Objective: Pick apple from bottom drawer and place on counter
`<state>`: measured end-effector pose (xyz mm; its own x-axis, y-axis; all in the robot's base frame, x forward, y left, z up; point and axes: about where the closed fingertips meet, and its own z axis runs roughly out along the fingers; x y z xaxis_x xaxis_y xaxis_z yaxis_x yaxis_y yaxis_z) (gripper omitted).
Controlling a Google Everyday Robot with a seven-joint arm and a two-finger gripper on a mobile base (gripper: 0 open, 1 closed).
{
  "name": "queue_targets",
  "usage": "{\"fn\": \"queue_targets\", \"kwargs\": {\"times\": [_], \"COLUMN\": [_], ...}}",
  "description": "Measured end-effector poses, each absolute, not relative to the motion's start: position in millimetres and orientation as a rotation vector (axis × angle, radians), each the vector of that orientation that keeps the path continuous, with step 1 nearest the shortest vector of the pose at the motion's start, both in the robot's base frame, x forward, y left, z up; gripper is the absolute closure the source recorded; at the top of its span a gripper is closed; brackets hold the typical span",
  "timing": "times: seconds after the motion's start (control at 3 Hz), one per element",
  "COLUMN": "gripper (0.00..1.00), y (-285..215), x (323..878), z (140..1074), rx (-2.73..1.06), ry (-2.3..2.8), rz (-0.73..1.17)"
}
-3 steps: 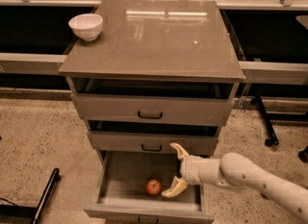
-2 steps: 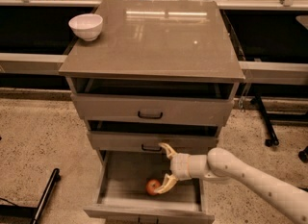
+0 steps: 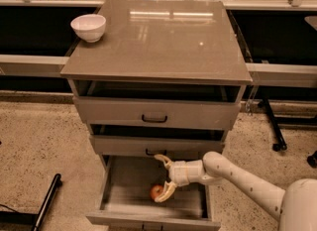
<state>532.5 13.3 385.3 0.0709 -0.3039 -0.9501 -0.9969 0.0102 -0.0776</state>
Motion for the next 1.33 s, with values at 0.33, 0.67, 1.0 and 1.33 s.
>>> {"fn": "queue_targets", "kwargs": {"times": [0.33,0.67,1.0,1.33], "gripper": [0.00,0.00,0.00,0.00], "y": [13.7,1.4,-9.0,-10.9], "x": [525.7,517.0,513.2,519.3], "z": [359.4,314.5,271.6,245.3], "rx": [-1.442,-1.378,-1.326,-1.352], "ry": [1.453,1.526,1.591,1.636], "rz": [1.016,1.023,0.995,0.906]}}
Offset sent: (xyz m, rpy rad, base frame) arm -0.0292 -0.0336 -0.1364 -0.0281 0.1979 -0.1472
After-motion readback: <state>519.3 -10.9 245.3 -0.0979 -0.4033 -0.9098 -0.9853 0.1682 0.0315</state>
